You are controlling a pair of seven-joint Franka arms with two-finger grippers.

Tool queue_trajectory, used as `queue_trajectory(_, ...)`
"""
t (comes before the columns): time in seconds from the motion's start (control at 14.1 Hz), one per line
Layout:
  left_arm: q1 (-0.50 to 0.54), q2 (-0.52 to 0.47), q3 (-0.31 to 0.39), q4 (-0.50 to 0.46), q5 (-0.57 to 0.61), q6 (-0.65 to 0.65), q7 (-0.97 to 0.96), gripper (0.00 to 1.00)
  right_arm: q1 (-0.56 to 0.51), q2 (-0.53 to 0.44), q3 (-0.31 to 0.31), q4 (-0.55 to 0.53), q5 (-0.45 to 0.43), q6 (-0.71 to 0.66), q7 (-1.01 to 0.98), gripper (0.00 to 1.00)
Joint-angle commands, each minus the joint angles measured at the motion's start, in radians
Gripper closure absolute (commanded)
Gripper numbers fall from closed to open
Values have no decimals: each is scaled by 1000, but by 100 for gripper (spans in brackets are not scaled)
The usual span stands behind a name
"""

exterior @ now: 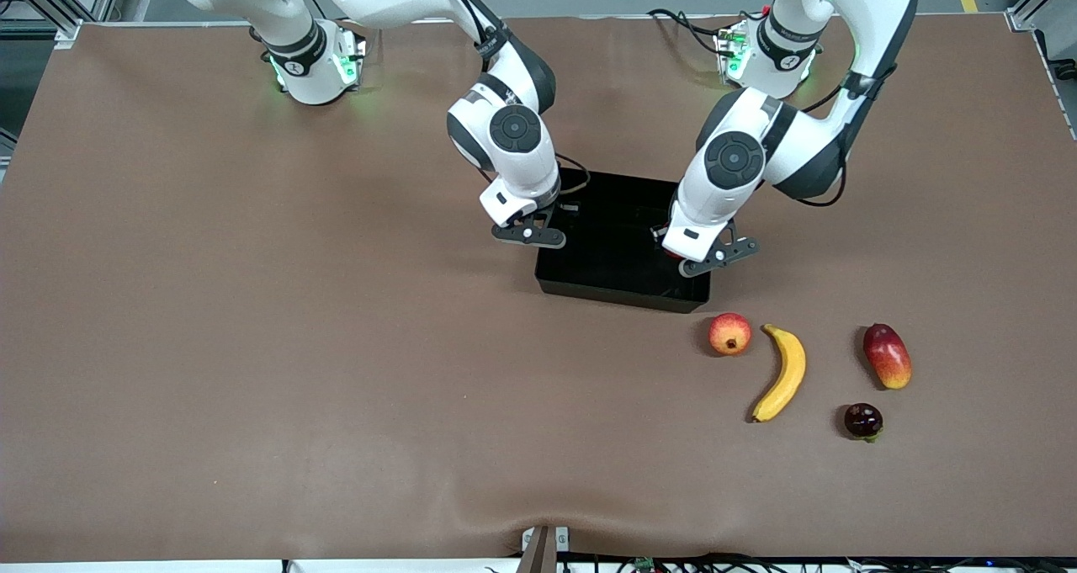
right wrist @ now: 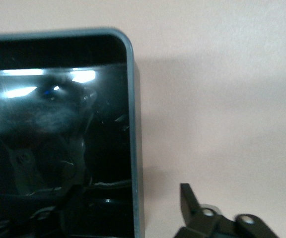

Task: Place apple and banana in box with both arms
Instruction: 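Push the black box toward the fruit with the right gripper, then lower the apple into the box while the right gripper withdraws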

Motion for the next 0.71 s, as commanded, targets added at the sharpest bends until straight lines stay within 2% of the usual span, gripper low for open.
queue_trajectory(0.0, -14, -24, -14, -73, 22, 67, -22, 100, -2, -42, -22, 7, -57, -12, 0, 0)
queue_trajectory(0.14, -23, -10, -16, -81, 38, 78, -22, 100, -3, -62, -53, 6, -130, -14, -36, 0)
queue_trajectory(0.36, -26, 10, -17, -90, 50, 78, -2, 100, -40, -94, -102, 6, -144, -88, -189, 0)
queue_trajectory(0.5, -40, 31, -17, -88, 82, 79, 6, 100, -121, -118, -113, 9, -144, -157, -309, 0)
queue_trajectory(0.64, -41, 54, -19, -88, 120, 82, 6, 100, -227, -138, -113, 9, -143, -165, -467, 0)
